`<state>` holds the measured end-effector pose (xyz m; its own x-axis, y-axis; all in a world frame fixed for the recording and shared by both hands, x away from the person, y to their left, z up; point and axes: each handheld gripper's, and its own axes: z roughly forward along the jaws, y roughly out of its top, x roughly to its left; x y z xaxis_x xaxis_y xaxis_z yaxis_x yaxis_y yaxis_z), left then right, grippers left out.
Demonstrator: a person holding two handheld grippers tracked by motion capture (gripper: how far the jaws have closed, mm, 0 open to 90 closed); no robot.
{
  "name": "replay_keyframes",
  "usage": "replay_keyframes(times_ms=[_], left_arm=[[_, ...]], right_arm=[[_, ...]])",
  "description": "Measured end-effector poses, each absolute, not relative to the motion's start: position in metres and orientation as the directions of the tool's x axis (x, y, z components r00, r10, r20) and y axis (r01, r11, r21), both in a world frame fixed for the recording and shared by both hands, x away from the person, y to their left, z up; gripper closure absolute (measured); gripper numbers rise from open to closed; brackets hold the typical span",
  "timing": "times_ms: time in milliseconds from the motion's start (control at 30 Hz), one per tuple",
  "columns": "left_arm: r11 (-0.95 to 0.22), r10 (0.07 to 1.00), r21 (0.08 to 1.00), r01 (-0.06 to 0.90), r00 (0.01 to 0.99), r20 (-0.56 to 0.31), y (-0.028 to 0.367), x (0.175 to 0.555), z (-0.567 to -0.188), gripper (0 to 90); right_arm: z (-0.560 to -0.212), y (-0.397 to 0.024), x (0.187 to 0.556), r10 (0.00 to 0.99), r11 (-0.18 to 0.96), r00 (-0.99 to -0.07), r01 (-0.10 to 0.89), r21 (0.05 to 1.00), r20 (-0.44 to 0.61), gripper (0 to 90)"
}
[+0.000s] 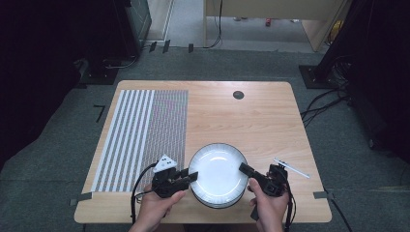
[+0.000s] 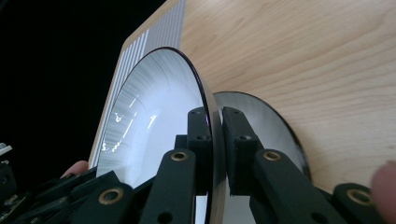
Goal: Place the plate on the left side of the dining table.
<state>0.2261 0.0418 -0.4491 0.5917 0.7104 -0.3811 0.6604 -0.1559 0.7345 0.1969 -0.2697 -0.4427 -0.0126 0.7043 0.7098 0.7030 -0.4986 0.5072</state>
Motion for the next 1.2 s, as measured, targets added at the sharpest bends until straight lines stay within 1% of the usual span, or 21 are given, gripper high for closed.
replay_keyframes(times_ms=[467,800,1200], left_arm=[[-0.083,0.732,0.741,0.666,0.545,-0.408,0.076,0.238,-0.432,69.5],[-0.037,0.748,0.749,0.661,0.516,-0.418,0.102,0.247,-0.425,68.3],[-0.005,0.76,0.748,0.664,0.488,-0.428,0.133,0.259,-0.424,70.5]], right_arm=[[-0.422,-0.236,0.222,0.708,-0.467,-0.058,0.71,0.528,0.704,82.7],[-0.418,-0.212,0.241,0.69,-0.458,-0.082,0.72,0.522,0.72,82.7],[-0.413,-0.181,0.262,0.689,-0.431,-0.109,0.733,0.526,0.717,82.7]])
